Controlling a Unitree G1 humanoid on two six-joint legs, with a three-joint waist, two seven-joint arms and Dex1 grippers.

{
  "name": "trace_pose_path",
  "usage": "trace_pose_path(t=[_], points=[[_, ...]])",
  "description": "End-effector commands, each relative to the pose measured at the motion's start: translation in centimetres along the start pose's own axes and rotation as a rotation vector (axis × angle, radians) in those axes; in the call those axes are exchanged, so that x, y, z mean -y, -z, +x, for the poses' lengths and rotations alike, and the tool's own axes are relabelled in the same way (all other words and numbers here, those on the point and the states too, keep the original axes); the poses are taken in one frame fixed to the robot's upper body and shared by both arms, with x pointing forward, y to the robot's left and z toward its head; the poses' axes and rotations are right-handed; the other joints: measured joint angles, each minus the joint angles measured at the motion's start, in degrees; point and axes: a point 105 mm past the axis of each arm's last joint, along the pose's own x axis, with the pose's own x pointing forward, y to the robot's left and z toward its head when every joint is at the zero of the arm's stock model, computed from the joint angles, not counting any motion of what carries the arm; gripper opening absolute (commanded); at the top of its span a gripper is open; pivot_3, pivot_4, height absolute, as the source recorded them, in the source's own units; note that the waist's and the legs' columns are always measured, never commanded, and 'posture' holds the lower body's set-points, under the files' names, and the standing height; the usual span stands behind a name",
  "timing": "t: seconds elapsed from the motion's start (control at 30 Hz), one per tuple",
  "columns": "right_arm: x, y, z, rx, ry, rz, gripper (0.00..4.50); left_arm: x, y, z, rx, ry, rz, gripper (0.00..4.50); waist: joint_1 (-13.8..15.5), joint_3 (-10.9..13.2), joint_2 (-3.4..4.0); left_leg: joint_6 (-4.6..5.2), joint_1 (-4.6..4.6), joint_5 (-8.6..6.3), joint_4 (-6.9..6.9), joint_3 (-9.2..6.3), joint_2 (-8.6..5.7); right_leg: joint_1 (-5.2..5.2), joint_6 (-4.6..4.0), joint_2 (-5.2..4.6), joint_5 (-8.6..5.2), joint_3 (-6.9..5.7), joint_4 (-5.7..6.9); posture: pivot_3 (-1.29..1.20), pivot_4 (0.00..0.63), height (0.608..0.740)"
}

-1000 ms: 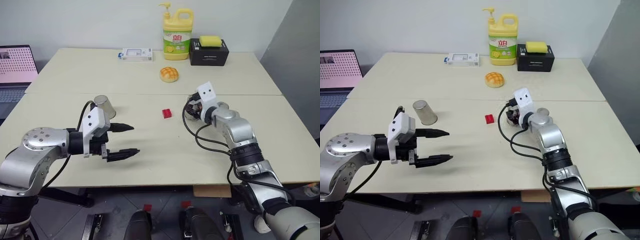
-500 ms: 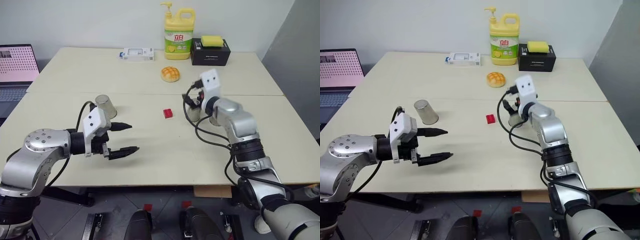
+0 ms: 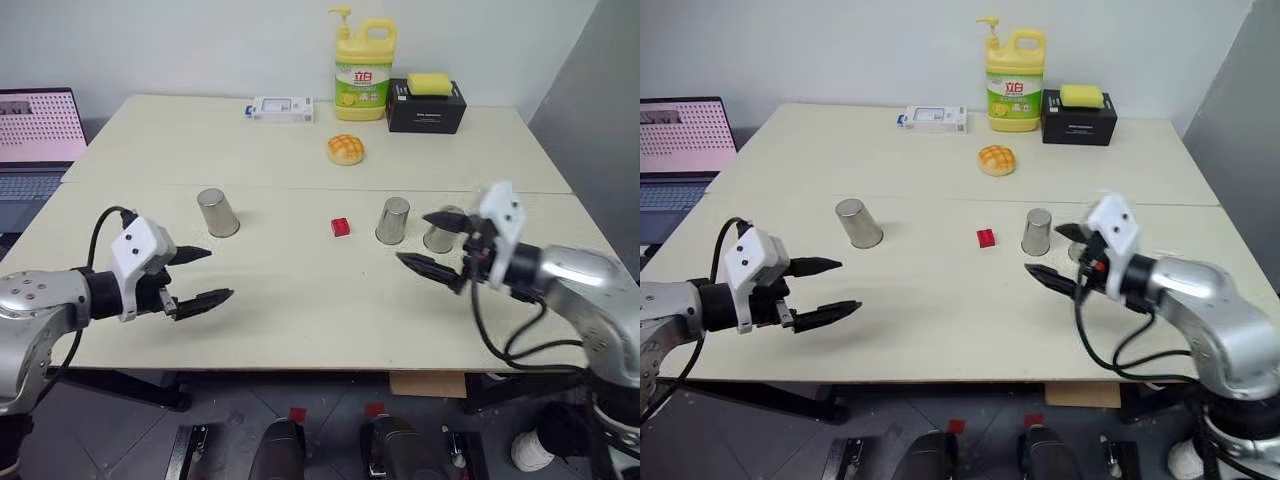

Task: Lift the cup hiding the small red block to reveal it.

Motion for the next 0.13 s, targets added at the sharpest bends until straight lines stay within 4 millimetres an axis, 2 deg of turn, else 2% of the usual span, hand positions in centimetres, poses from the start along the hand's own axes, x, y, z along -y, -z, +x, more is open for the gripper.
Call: trace_pose_path(t=[0.03,0.13], points=[[-1.1,0.2,-1.3,-0.010,-0.019,-0.012,4.44,-0.5,-1.1,-0.6,0.020,-0.025,0.044,4.50,-0.01,0.00,0.00,0.00,0.04,0.00,-0.01,0.00,0.00,0.02,-0.01,0.01,-0.01,0.00,0.02,0.00,0.150,0.740],[-0.9,1.3,-1.5,-0.033,0.015,-0.003,4.44,-0.6,-1.4,-0.3,0.048,-0.020,0.037,4.50,-0.18,0.00,0.00,0.00,0.06,0.00,-0.02,0.02,0.00,0.01,-0.01,0.04,-0.01,0.01,0.03,0.00,0.150,0.740]])
